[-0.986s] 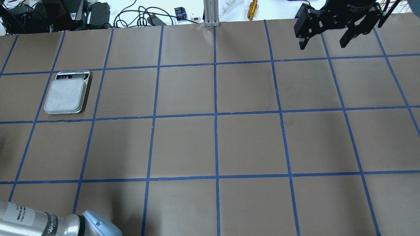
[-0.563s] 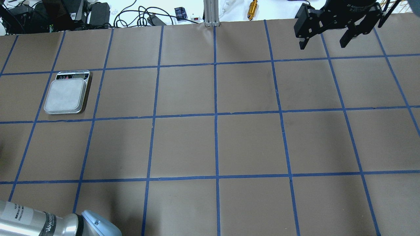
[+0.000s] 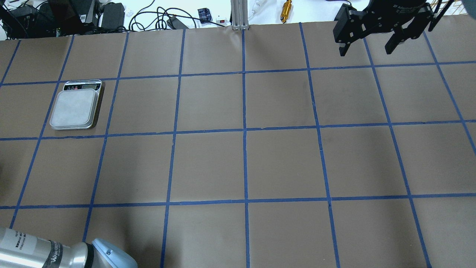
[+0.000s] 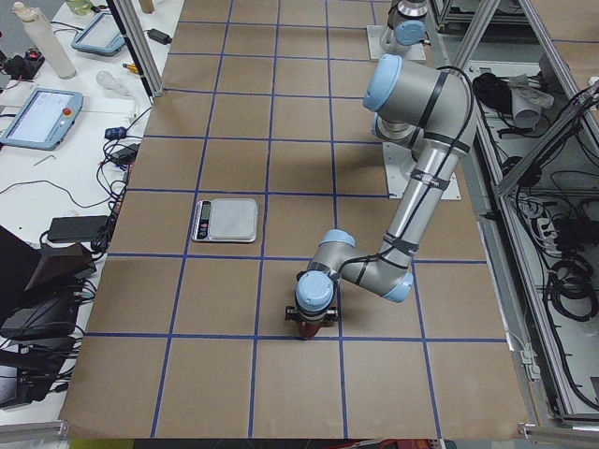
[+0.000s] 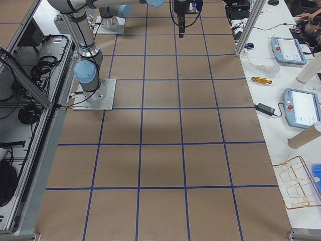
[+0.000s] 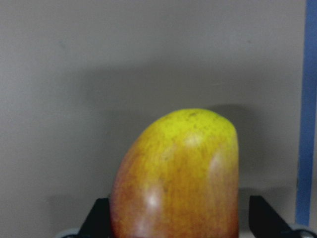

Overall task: Weigh mango
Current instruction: 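Lift the mango with the left gripper and carry it toward the scale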

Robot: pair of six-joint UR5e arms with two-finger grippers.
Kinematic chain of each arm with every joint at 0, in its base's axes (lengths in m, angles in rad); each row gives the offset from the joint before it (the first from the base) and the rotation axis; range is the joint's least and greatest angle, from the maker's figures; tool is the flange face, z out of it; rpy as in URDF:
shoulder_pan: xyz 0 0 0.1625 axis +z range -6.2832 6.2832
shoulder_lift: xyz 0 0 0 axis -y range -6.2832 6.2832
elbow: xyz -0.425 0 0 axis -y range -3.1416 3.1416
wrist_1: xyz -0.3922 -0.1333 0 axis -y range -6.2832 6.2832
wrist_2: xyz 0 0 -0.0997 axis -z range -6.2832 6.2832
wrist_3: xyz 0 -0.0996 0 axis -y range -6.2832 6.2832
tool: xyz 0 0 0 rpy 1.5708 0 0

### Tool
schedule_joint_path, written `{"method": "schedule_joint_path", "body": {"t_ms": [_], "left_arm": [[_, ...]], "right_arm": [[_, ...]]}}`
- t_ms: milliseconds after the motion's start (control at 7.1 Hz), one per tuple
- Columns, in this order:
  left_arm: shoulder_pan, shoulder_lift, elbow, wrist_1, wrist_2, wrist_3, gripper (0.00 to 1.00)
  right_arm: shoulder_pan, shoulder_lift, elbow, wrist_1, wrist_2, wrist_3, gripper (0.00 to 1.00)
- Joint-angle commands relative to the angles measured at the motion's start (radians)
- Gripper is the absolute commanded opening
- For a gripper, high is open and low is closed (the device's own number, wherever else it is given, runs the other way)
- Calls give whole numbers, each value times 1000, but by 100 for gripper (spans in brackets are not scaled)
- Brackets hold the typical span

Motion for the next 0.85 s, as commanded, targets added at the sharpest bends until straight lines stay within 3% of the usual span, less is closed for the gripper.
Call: {"method": "schedule_joint_path", "body": {"t_ms": [0, 423, 704], "left_arm": [[0, -2, -1, 29, -13, 11, 0], [-15, 43, 29, 19, -7, -29, 0], [-132, 87, 66, -74, -12, -150, 0]], "right_arm": [[-1, 0, 0, 0, -1, 0, 100], [0, 0, 0, 0, 1, 0, 100], [0, 0, 0, 0, -1, 0, 100]]}}
